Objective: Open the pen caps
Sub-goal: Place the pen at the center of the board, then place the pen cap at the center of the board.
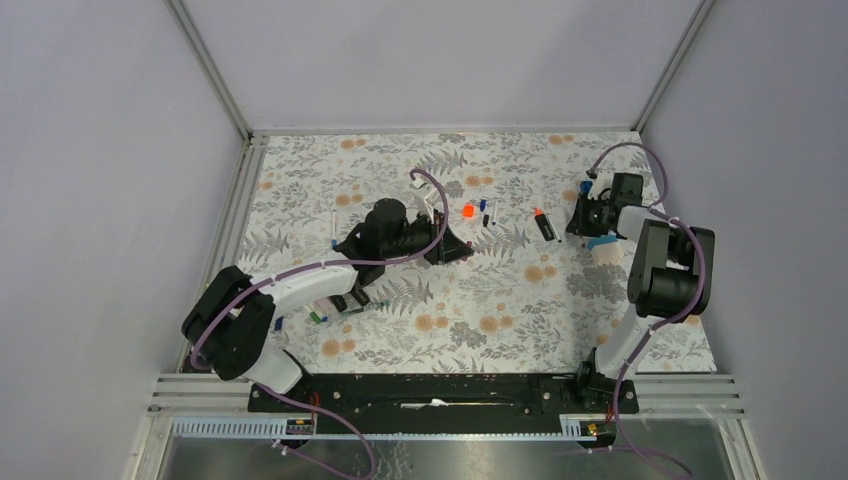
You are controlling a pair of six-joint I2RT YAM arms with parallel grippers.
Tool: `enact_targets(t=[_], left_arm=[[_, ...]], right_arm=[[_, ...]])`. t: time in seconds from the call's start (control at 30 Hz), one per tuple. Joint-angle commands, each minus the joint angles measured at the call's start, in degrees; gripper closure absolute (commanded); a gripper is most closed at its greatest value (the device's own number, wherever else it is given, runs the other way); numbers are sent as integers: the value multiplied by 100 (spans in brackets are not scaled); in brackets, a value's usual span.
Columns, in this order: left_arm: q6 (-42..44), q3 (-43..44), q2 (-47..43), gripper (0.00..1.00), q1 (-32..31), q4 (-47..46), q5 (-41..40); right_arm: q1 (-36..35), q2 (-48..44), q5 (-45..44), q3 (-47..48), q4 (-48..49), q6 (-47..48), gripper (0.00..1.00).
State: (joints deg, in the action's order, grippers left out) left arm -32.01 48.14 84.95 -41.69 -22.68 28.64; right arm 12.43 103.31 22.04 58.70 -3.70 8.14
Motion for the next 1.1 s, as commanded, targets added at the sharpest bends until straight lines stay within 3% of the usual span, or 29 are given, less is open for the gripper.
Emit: enact_targets(t=[0.0,0.13,0.3,0.53,0.77,0.9,1.07], left_arm=[[54,143,85,100,-12,-243,-47],[54,283,210,100,-36,-121,-62],[59,555,435,100,-167,69,-125],[322,1539,1079,97,-499,821,-817],[249,3263,2400,97,-706,2545,-2319],[116,4316,3323,96,-742,3297,-2972],[251,5748,4520,94,-739,4090,-3357]], right_arm=[[6,99,345,152,-154,26,70],[5,40,489,96,-212,3,62],[6,-218,471,82,-215,-37,58],[6,-1347,463,-264,-288,90,47],[85,-2938,1536,-874,-560,617,21],[309,-3503,1773,-1419,-77,338,18],[566,-3362,2125,-1326,-185,142,18]])
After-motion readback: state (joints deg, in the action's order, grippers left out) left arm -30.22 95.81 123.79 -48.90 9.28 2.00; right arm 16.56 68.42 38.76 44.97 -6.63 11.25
